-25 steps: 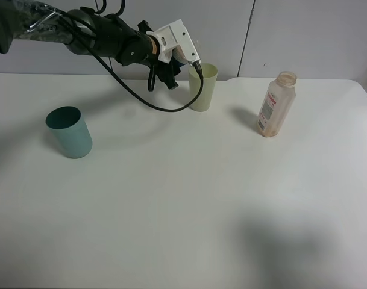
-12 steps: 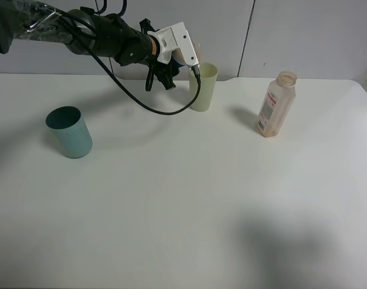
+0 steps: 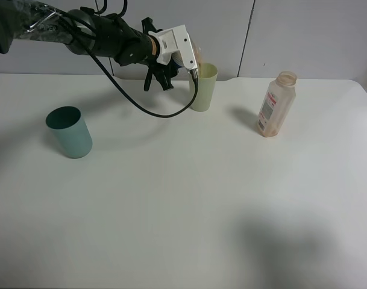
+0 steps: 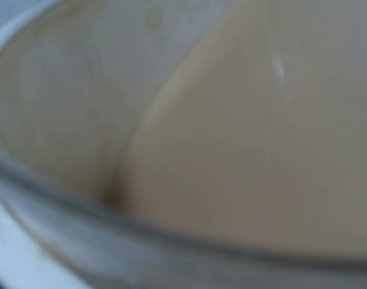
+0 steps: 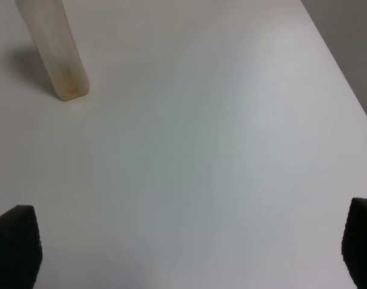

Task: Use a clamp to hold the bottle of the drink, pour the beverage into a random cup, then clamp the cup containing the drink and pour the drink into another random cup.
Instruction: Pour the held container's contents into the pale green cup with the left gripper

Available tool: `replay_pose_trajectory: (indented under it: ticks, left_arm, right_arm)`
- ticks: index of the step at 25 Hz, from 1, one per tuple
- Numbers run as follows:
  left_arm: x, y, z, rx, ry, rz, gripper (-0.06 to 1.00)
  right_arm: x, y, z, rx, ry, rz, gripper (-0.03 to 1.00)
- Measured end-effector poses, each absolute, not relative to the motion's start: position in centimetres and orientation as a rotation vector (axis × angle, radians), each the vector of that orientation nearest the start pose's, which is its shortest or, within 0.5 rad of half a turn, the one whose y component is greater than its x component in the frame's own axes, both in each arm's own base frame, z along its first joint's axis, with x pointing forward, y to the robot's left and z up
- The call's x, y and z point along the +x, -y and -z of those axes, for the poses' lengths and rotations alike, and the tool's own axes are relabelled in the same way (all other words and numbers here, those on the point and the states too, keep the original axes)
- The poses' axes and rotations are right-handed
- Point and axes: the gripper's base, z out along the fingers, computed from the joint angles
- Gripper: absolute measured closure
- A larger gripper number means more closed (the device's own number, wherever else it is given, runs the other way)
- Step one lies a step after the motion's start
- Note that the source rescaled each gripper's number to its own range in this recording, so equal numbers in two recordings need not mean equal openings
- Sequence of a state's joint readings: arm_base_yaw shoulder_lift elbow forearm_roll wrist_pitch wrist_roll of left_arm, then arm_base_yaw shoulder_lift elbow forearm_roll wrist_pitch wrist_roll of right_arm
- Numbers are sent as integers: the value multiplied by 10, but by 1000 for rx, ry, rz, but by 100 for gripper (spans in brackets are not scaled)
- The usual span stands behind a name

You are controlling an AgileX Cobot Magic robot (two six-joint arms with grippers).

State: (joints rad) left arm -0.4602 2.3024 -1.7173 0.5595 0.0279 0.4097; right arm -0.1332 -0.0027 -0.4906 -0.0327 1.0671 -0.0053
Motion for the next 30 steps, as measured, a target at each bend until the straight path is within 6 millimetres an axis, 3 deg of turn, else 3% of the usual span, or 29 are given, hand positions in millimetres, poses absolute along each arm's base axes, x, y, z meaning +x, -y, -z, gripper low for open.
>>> replay_pose_trajectory:
  ticks: [30]
  left_arm:
    - [473,233,-162,1463,-1524,-391,92]
  right_arm:
    - [-5,2,-274,133,-2055,125,-3]
